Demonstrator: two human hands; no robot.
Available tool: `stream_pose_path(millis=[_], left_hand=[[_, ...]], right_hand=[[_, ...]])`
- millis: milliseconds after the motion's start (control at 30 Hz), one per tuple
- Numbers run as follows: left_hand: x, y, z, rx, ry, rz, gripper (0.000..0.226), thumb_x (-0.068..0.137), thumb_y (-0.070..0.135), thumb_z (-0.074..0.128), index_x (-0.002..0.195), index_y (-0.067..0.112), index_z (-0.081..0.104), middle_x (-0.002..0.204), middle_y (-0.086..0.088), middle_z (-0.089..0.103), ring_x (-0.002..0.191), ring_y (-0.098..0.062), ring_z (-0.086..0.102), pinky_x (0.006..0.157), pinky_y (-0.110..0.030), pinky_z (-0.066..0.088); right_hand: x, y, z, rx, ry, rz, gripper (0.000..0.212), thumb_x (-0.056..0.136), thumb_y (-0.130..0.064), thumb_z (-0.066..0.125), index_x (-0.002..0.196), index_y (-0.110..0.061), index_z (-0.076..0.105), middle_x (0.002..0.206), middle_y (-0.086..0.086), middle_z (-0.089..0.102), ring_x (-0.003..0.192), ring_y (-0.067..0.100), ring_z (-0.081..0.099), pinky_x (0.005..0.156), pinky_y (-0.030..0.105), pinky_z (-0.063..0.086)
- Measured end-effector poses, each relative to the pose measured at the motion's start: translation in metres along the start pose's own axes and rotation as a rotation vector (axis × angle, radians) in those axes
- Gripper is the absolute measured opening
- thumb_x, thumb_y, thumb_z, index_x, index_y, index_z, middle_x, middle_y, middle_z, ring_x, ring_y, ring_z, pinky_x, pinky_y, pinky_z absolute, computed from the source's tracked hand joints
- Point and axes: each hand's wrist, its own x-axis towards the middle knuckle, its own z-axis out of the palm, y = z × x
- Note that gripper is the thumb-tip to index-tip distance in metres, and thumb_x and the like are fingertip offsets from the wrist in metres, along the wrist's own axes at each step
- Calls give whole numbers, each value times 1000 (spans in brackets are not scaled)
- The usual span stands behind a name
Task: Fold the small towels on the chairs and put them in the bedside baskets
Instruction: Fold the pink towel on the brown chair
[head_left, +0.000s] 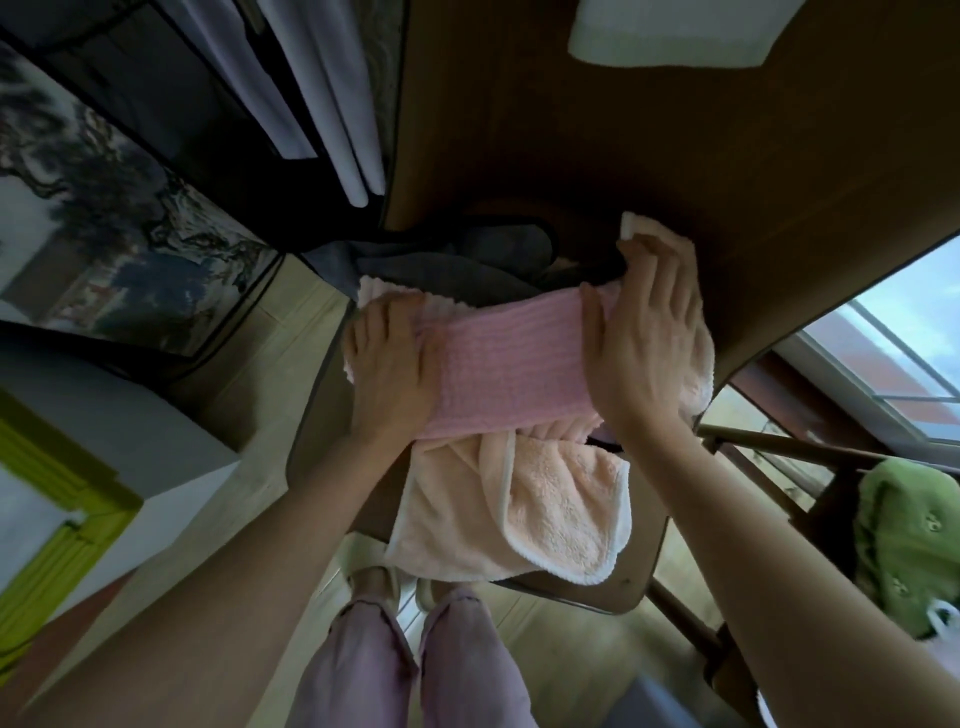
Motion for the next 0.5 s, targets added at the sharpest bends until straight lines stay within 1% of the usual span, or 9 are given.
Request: stream_pose_path(millis=[33, 67, 133, 167, 233, 300, 367, 400, 500], left_hand=[[-9, -9, -10, -96, 21, -97, 36, 93, 24, 40, 121, 7, 55, 115, -12, 56, 107, -25, 50, 95, -36, 34], [-18, -17, -21, -212, 29, -200, 34, 96, 26, 39, 120, 9, 55, 113, -8, 56, 105, -20, 50, 91, -33, 37], [-36, -30, -39, -429, 31, -405, 31, 101, 33, 37, 115, 13, 56, 107, -1, 59, 98, -17, 56, 83, -31, 43], [-44, -34, -46, -508, 20, -495, 28, 103, 32, 38, 112, 14, 57, 103, 1, 61, 94, -15, 59, 80, -28, 44], [-60, -40, -54, -653, -19, -625, 24, 103, 28, 41, 107, 18, 62, 100, 5, 67, 85, -7, 63, 74, -22, 47], [-74, -43, -57, -750, -95, -652, 21, 101, 29, 45, 108, 24, 65, 101, 9, 70, 73, -3, 62, 63, -15, 47], [-82, -44, -54, -792, -170, -622, 18, 100, 27, 48, 109, 28, 64, 99, 8, 70, 62, -3, 58, 55, -17, 44], [-83, -43, -52, -820, -190, -623, 17, 100, 25, 49, 106, 29, 63, 95, 5, 70, 59, -4, 56, 53, -19, 42], [-81, -37, -46, -902, -244, -649, 12, 98, 25, 54, 98, 30, 64, 71, 3, 64, 53, -6, 53, 50, -23, 39]], right_hand=[[-7, -10, 2, 29, -5, -102, 36, 98, -23, 50, 130, -7, 49, 137, 15, 49, 129, 32, 43, 103, 45, 33], [-14, -23, 6, 77, -62, -230, 38, 96, -20, 51, 132, -7, 50, 142, 16, 47, 134, 32, 38, 110, 46, 27], [-30, -45, 24, 126, -250, -479, 41, 98, -21, 45, 136, -6, 50, 146, 16, 45, 140, 29, 32, 119, 42, 15], [-38, -54, 35, 118, -341, -552, 44, 100, -24, 39, 140, -6, 46, 149, 16, 41, 143, 27, 27, 121, 38, 7], [-48, -62, 56, 78, -488, -586, 51, 102, -30, 29, 147, -7, 36, 155, 14, 32, 147, 22, 15, 120, 32, -5], [-54, -61, 73, 15, -556, -582, 55, 102, -34, 24, 151, -9, 28, 158, 12, 26, 148, 23, 11, 120, 30, -9], [-57, -57, 85, -61, -576, -597, 57, 101, -38, 23, 152, -10, 23, 159, 12, 23, 148, 25, 12, 119, 30, -10], [-58, -55, 89, -83, -579, -601, 59, 101, -40, 22, 152, -11, 21, 160, 11, 21, 148, 26, 11, 119, 31, -10], [-58, -53, 96, -117, -568, -588, 60, 102, -45, 17, 154, -15, 14, 162, 9, 13, 149, 22, 4, 121, 33, -7]])
